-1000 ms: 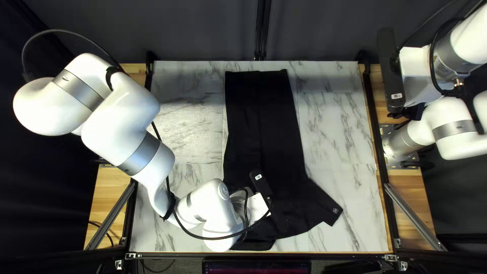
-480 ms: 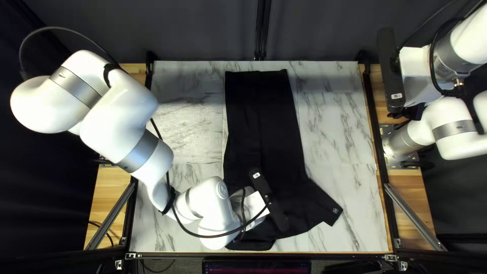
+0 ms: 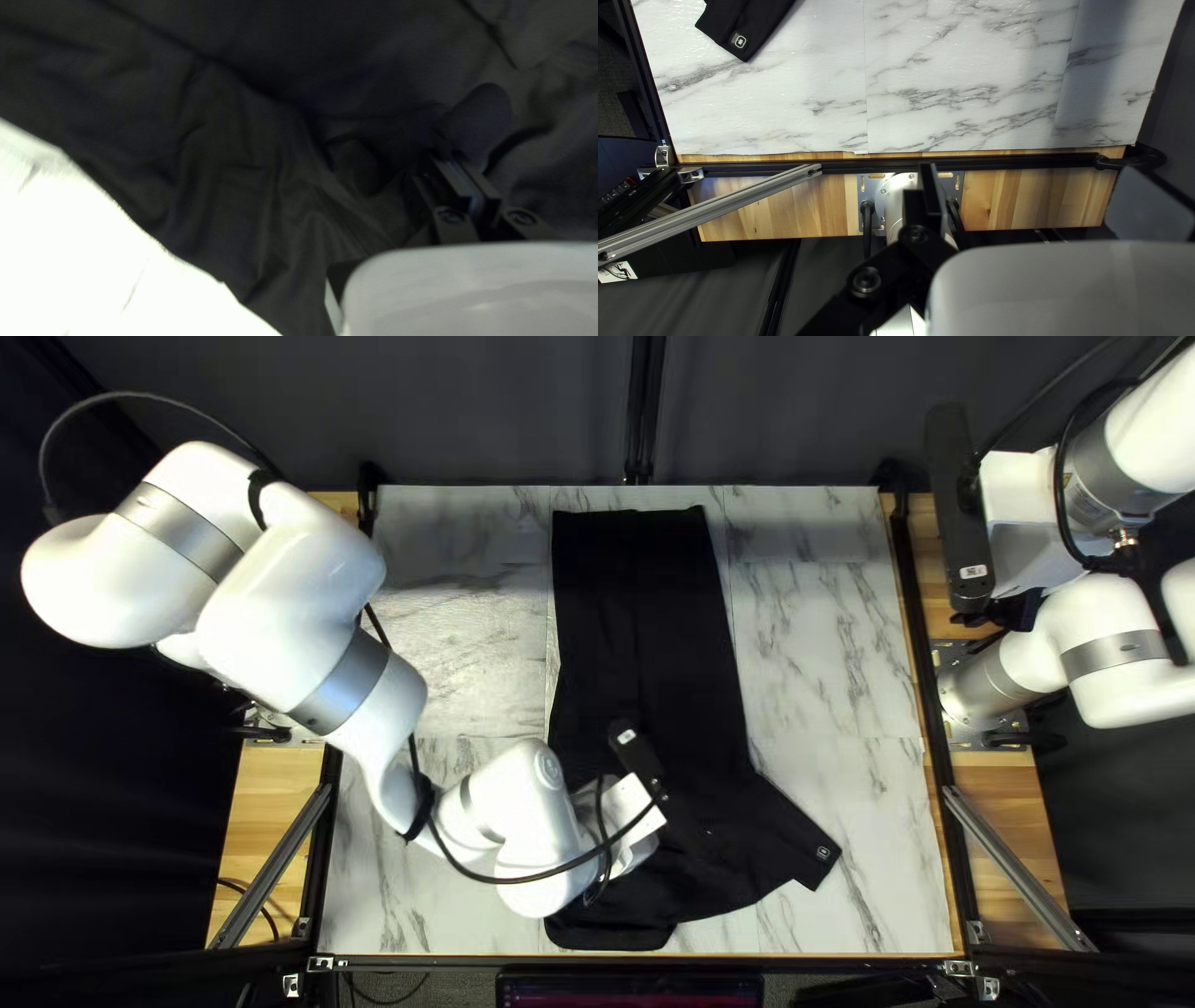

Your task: Fold t-shirt

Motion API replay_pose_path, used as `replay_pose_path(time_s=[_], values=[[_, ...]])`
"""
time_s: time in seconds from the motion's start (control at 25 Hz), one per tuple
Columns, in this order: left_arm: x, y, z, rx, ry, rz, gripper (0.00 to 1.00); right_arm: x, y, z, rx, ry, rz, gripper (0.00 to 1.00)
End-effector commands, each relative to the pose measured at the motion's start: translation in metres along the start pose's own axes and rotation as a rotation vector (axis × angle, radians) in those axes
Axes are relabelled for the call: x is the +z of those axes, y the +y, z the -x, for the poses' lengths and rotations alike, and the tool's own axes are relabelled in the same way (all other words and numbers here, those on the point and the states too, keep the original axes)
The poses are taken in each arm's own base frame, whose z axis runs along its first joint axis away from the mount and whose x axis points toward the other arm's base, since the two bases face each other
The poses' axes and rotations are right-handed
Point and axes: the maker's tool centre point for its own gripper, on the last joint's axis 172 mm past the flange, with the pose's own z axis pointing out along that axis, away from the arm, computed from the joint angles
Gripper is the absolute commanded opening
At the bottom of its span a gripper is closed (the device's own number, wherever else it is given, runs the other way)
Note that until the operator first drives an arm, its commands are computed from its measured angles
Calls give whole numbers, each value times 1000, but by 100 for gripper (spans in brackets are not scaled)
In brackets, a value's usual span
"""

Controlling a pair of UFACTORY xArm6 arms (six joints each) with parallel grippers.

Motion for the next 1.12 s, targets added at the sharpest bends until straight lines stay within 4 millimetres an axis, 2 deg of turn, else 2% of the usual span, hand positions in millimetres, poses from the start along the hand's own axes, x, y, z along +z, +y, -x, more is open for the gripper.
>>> replay_pose_path(time_s=[0.04,0.16,0.6,0.88,0.96,1.0,1.04,1.12], values=[[-1,-5,27,-116,-9,-96,0,0,0,0,0,0,0,100],[0,-15,29,-150,-28,-142,0,0,0,0,0,0,0,100],[0,-15,31,-157,-30,-142,0,0,0,0,0,0,0,100],[10,-16,32,-326,-91,-85,0,0,0,0,0,0,0,100],[10,-16,32,-326,-91,-85,0,0,0,0,0,0,0,100],[10,-16,32,-326,-91,-85,46,0,0,0,0,0,0,100],[10,-16,32,-326,-91,-85,100,0,0,0,0,0,0,100],[10,-16,32,-326,-91,-85,100,0,0,0,0,0,0,100]])
